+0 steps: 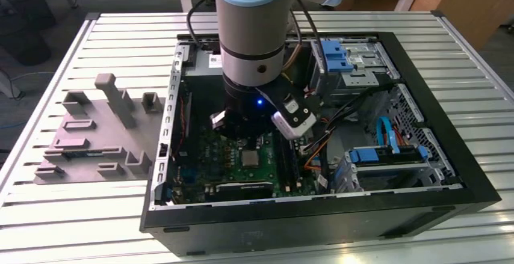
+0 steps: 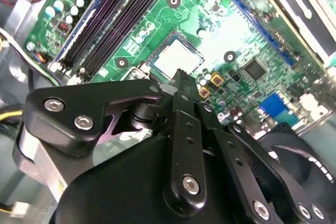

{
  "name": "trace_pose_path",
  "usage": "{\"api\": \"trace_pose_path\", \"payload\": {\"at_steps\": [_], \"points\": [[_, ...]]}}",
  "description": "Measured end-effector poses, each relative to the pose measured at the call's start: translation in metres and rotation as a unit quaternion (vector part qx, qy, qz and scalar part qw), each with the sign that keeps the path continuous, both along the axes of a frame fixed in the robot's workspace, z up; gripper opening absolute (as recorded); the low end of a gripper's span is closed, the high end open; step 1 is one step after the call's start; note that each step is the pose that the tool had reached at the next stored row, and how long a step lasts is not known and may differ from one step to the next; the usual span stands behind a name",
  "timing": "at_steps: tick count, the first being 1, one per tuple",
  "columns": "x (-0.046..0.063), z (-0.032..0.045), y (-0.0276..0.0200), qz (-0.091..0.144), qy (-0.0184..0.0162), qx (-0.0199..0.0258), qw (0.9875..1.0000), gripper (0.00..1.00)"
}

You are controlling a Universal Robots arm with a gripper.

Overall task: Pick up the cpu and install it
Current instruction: 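Close the cpu cover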

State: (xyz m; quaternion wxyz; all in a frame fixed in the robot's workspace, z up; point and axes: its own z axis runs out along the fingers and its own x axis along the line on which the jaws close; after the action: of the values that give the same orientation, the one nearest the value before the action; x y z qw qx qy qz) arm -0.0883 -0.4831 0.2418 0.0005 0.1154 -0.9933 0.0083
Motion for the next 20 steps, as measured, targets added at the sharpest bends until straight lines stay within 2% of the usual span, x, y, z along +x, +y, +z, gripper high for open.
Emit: {"api": "trace_pose_path", "payload": {"at_steps": [4,6,20], "points": [[0.0,-0.0001,0.0,0.035,0.0,0.0,0.9994,0.11],[0.0002,-0.0001,0.0,0.045,0.0,0.0,0.999,0.11],[0.0004,0.0,0.0,0.046,0.0,0.0,0.9989,0.11]]}}
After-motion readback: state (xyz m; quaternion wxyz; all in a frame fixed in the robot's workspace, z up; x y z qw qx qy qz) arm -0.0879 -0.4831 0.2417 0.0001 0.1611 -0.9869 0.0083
